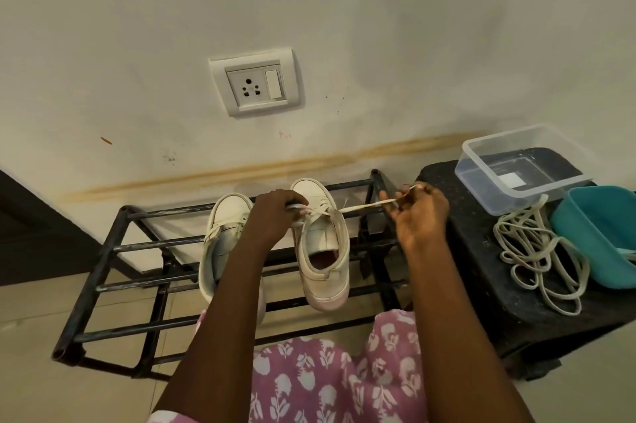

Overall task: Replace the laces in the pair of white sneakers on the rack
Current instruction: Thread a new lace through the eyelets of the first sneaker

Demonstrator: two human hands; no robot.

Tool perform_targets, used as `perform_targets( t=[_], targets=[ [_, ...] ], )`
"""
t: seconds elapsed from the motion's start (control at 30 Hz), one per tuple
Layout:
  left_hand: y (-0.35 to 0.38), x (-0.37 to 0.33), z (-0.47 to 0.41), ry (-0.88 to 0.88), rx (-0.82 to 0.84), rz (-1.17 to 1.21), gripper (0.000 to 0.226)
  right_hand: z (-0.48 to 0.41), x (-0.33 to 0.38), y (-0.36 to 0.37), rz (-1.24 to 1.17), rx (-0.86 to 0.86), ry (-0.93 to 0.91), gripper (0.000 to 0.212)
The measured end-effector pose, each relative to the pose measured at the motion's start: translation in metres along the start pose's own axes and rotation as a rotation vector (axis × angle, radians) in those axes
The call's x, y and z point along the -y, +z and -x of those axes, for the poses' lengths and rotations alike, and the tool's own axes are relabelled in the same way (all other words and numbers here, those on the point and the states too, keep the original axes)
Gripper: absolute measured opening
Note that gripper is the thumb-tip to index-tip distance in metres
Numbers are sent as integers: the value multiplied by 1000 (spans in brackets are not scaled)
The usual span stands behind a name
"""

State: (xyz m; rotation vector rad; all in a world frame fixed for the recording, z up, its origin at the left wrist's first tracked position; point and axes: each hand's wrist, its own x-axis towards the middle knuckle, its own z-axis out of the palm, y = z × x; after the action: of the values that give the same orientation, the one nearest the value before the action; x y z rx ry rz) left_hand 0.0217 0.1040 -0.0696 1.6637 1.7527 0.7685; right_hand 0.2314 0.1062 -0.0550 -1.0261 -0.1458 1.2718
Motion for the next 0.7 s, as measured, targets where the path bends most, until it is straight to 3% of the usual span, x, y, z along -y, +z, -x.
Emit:
perform_targets(
  t=[0.13,0.23,0.3,0.43,0.57,0.7],
  targets=[
    [-4,5,-1,-7,-129,-111,20,-4,31,-10,131,-68,-323,27],
    [-8,4,-1,-29,-242,-77,18,-6,41,-18,470,-144,-609,23],
    [-10,4,-3,-47,-306,-56,16,-5,34,-16,708,-86,-682,15],
    [-10,0,-3,-113,-349,-9,17,1,5,-4,1174,225,-570,17],
    [-13,-4,-1,-108,-272,19,17,7,-28,10,1559,498,-415,24],
    [-23,-4,2,-95,-103,169,17,9,-40,12,1644,536,-376,23]
  ],
)
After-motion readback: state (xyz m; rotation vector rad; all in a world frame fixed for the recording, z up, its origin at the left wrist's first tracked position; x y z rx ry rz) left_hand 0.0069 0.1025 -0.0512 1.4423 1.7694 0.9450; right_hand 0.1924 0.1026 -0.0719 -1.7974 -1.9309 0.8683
